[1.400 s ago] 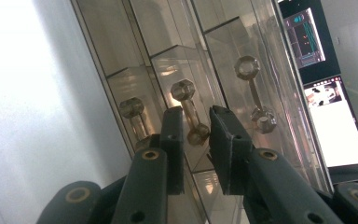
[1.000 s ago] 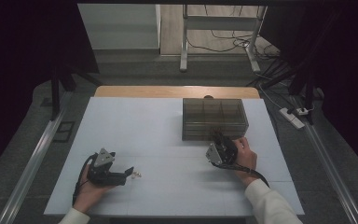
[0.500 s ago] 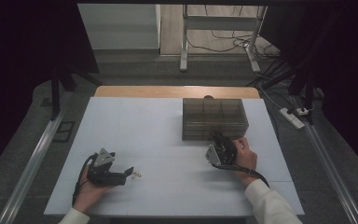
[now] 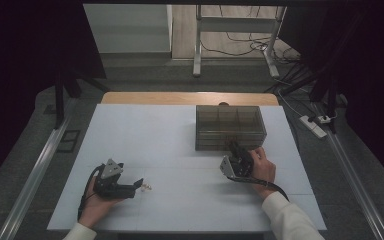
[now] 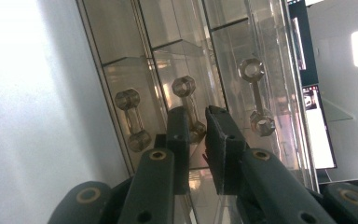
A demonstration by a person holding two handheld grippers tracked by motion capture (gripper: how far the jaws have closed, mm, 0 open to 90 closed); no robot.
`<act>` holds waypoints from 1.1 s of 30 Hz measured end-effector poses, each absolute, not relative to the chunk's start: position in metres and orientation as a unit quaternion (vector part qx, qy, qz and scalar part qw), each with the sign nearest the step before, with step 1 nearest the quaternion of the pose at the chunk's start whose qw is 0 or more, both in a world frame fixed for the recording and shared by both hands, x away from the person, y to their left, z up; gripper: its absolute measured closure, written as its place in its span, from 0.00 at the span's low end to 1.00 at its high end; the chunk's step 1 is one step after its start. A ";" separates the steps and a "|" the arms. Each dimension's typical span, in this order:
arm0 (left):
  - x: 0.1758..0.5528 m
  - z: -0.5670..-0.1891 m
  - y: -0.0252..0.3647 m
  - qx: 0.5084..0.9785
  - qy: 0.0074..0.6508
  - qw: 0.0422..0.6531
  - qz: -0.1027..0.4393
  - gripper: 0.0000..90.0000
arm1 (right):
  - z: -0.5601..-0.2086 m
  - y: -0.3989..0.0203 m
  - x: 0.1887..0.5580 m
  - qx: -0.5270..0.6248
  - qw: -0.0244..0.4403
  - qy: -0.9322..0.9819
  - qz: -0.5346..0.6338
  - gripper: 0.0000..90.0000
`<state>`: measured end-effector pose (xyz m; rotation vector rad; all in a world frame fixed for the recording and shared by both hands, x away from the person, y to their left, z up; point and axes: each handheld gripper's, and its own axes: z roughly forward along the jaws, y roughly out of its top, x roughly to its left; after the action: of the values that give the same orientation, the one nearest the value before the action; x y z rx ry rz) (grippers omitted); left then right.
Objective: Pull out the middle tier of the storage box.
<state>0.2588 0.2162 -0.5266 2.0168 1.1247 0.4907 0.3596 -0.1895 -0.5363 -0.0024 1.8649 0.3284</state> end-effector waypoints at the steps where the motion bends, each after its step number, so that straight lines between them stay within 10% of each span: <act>1: 0.259 -0.527 0.216 0.790 0.441 0.381 0.192 0.08 | -0.536 -0.189 0.360 -0.001 0.585 0.799 0.141 0.88; 33: 0.259 -0.527 0.217 0.790 0.441 0.380 0.193 0.08 | -0.537 -0.189 0.359 -0.008 0.586 0.799 0.136 0.88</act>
<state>0.2586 0.2166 -0.5267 2.0169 1.1267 0.4930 0.3593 -0.1891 -0.5366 -0.0175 1.8618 0.3165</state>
